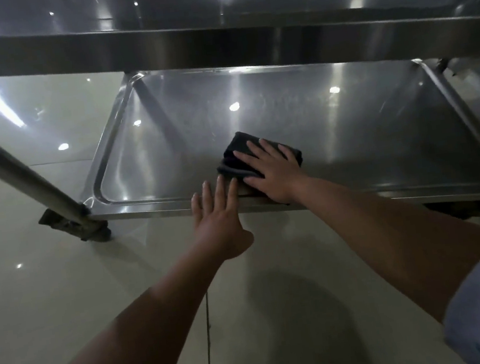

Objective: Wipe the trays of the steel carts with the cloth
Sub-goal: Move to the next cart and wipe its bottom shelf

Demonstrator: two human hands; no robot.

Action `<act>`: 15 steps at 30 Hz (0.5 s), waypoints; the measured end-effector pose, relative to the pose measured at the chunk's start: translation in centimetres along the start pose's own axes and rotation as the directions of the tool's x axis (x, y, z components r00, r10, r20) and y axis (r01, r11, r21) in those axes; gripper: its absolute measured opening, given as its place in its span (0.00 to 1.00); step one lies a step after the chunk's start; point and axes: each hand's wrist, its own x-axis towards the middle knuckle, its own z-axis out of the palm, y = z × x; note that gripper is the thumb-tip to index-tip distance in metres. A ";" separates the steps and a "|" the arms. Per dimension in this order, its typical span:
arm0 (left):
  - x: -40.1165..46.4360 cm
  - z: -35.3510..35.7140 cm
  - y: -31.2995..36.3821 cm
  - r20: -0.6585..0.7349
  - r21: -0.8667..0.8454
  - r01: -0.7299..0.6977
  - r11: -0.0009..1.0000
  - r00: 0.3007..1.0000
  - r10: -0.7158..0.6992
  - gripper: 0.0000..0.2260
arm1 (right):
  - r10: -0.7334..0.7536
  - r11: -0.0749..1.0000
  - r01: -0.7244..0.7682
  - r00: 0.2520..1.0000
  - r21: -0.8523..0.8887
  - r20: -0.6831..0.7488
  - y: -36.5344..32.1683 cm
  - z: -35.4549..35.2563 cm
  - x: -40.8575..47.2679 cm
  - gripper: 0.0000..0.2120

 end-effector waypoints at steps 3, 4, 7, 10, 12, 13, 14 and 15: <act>0.2 -0.1 -0.4 -0.003 -0.063 -0.031 0.998 1.000 0.031 0.48 | 0.023 0.999 -0.023 1.000 -0.044 -0.005 5.2 -0.5 -2.6 0.30; 0.2 -0.3 -0.6 -0.011 -0.087 -0.040 0.995 0.999 0.039 0.47 | 0.091 0.995 -0.092 0.996 -0.044 -0.019 7.1 -0.7 -3.6 0.32; -0.3 -0.7 -1.6 -0.119 -0.145 -0.042 0.989 0.993 0.025 0.47 | 0.372 0.927 -0.374 0.927 -0.019 -0.050 12.5 -1.2 -7.2 0.32; -1.3 -0.9 -5.1 -0.293 -0.116 0.030 0.993 0.954 -0.063 0.47 | 0.568 0.823 -0.566 0.819 0.041 -0.085 16.4 -0.9 -10.3 0.31; -1.8 -0.9 -8.5 -0.374 -0.079 0.116 0.990 0.917 -0.137 0.47 | 0.616 0.788 -0.610 0.782 0.083 -0.096 17.3 -0.7 -11.4 0.29; -2.1 -0.8 -10.1 -0.410 -0.079 0.153 0.985 0.896 -0.173 0.47 | 0.613 0.790 -0.606 0.784 0.095 -0.097 17.3 -0.6 -11.8 0.27; -2.4 -0.5 -11.4 -0.448 -0.091 0.177 0.980 0.872 -0.199 0.47 | 0.592 0.806 -0.585 0.797 0.097 -0.116 17.1 -0.5 -12.1 0.26; -2.7 0.0 -12.4 -0.475 -0.103 0.188 0.977 0.853 -0.215 0.46 | 0.553 0.833 -0.547 0.819 0.085 -0.151 16.7 -0.4 -12.5 0.25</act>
